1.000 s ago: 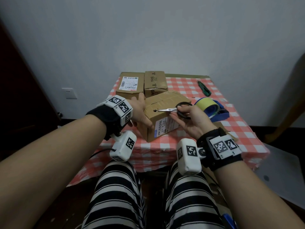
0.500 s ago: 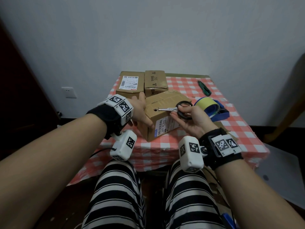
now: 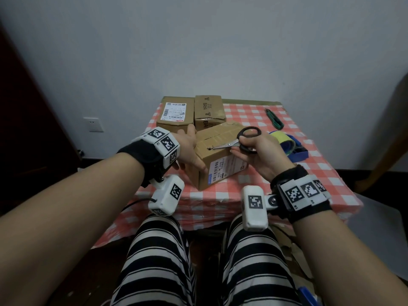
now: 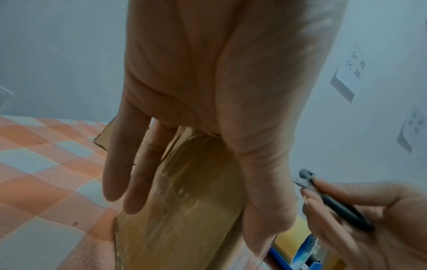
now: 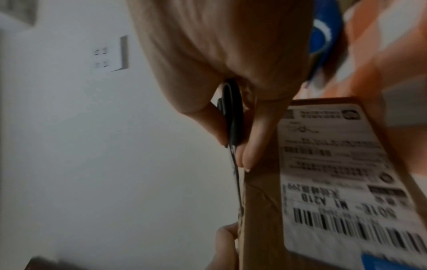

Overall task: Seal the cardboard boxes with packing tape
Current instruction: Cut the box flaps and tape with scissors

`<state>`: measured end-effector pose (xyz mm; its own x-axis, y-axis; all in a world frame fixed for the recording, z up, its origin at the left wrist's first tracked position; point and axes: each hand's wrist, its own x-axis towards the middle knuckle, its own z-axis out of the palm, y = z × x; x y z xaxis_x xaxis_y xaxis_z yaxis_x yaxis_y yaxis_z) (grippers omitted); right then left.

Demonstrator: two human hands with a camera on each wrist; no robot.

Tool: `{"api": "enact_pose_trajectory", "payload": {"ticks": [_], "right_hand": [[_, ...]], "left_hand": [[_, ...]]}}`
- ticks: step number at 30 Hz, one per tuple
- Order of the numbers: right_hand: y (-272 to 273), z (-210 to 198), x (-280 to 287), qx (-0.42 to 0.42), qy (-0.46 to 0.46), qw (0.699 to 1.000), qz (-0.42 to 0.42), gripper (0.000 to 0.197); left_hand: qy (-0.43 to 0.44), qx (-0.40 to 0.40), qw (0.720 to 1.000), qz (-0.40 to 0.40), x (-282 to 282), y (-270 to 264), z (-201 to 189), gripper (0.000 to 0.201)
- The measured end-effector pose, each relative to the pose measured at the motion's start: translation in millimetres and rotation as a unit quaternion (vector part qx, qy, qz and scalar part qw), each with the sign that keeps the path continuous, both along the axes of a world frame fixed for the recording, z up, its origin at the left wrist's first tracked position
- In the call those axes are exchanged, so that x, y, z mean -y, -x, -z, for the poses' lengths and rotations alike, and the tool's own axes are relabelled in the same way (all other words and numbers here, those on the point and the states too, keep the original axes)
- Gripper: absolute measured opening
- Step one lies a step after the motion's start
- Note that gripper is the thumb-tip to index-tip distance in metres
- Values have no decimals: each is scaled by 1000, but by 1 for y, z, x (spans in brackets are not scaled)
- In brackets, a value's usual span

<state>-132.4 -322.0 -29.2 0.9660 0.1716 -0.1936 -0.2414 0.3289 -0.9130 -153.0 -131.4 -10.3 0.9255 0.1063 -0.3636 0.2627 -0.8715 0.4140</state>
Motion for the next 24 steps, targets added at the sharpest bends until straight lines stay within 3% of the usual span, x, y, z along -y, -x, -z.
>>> {"api": "enact_pose_trajectory", "payload": {"ticks": [11, 21, 24], "right_hand": [[-6, -32, -4, 167, 195, 966, -36, 19], [-18, -21, 1, 10, 111, 992, -57, 19], [-17, -19, 2, -1, 89, 995, -53, 18]], "left_hand": [[0, -15, 1000, 12, -1, -6, -3, 98], [-10, -10, 1000, 15, -2, -6, -2, 93], [-4, -14, 1000, 15, -2, -6, -2, 93]]}}
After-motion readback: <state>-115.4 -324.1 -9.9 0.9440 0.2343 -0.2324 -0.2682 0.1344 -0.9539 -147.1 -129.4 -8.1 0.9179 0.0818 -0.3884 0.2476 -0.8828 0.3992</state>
